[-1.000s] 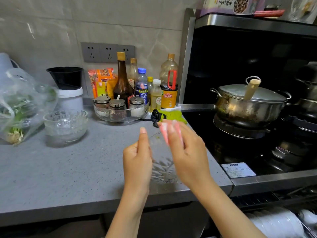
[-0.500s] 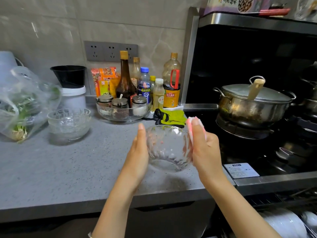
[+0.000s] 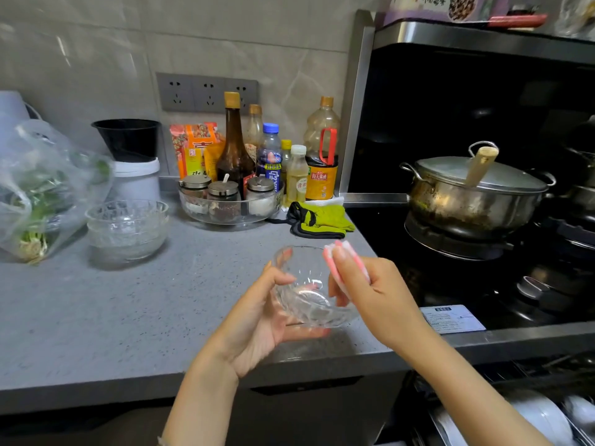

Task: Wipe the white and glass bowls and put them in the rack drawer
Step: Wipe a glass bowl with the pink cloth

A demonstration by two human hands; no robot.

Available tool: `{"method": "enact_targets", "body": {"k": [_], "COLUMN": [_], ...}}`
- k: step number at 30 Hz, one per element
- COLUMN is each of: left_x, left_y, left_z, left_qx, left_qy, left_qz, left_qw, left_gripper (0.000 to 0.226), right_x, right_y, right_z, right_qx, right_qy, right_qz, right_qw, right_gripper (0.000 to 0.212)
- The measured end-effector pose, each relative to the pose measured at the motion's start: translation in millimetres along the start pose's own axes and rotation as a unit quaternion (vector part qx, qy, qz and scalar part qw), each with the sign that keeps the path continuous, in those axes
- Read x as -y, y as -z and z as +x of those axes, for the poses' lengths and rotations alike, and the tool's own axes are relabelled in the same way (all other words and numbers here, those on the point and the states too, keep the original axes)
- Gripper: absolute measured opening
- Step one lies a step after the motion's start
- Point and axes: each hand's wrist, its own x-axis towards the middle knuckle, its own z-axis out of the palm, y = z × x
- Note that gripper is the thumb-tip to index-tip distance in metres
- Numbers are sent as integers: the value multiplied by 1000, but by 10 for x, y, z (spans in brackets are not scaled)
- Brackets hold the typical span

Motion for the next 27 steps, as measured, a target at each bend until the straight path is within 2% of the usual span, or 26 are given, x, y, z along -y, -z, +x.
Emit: {"method": "enact_targets", "body": {"k": [3, 5, 7, 10, 12, 15, 18, 21, 24, 27], "left_x": [105, 170, 214, 262, 282, 268, 252, 293, 393, 413], "left_y": [5, 9, 12, 22, 26, 55, 73, 24, -12, -45], "left_z": [40, 56, 55, 63, 62, 54, 37, 18, 35, 48], "left_qx": [-7, -16, -34, -73, -101, -140, -171, -189, -203, -187], "left_qy": [-34, -51, -70, -90, -104, -128, -156, -181, -215, -224], "left_qz": [7, 12, 36, 92, 104, 90, 93, 106, 105, 76], "left_qw": [999, 999, 996, 989, 984, 978, 968, 959, 950, 954], "left_gripper": [69, 68, 63, 46, 39, 39, 43, 41, 36, 29], "right_x": [35, 13, 6, 4, 24, 8, -126, -232, -150, 10], "right_y": [29, -14, -48, -41, -2, 78, 48, -155, -389, -507], "right_z": [28, 24, -6, -46, -81, -150, -245, -336, -433, -484], "right_qx": [92, 101, 115, 192, 229, 248, 211, 148, 95, 53], "right_qy": [-47, -30, -24, -38, 9, 127, 216, 259, 233, 201], "right_qz": [-145, -205, -218, -222, -246, -291, -372, -434, -415, -386], "right_qw": [984, 973, 969, 955, 942, 915, 878, 850, 874, 899], "right_gripper": [55, 44, 31, 50, 56, 52, 43, 42, 60, 57]}}
